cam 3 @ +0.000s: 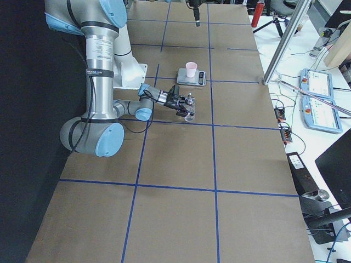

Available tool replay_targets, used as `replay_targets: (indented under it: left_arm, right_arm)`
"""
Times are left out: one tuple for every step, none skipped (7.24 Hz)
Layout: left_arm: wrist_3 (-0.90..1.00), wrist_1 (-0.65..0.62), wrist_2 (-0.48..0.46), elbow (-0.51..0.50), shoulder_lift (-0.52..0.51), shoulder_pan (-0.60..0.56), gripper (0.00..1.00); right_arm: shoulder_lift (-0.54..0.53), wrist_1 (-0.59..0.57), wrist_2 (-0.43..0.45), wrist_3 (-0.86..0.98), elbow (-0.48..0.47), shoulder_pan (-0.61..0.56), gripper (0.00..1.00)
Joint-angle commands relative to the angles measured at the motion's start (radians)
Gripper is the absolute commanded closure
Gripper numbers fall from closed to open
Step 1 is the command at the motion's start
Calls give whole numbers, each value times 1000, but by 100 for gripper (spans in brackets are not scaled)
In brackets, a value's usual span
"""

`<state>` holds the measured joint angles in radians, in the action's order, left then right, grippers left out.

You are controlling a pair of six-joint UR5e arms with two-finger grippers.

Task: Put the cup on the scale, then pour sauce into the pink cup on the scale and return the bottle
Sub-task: 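Lower the bottle onto the table with the right gripper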

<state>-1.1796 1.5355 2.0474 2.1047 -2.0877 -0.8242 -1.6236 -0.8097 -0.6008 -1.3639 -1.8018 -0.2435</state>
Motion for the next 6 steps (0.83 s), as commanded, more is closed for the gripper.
replay_targets:
  left_arm:
    - [0,0,0,0,0,0,0]
    - [0,0,0,0,0,0,0]
    - [-2,0,0,1,0,0,0]
    - [-2,0,0,0,0,0,0]
    - [0,0,0,0,1,0,0]
    - [0,0,-1,0,1,0,0]
  right_arm:
    - [1,0,-8,0,-2,1,100]
    - [1,0,-14,0,2,1,100]
    - [1,0,-17,0,2,1,100]
    - [-1,0,-17,0,2,1,100]
    - [-1,0,-20,0,4,1,100]
    - [-1,0,-21,0,5,1,100]
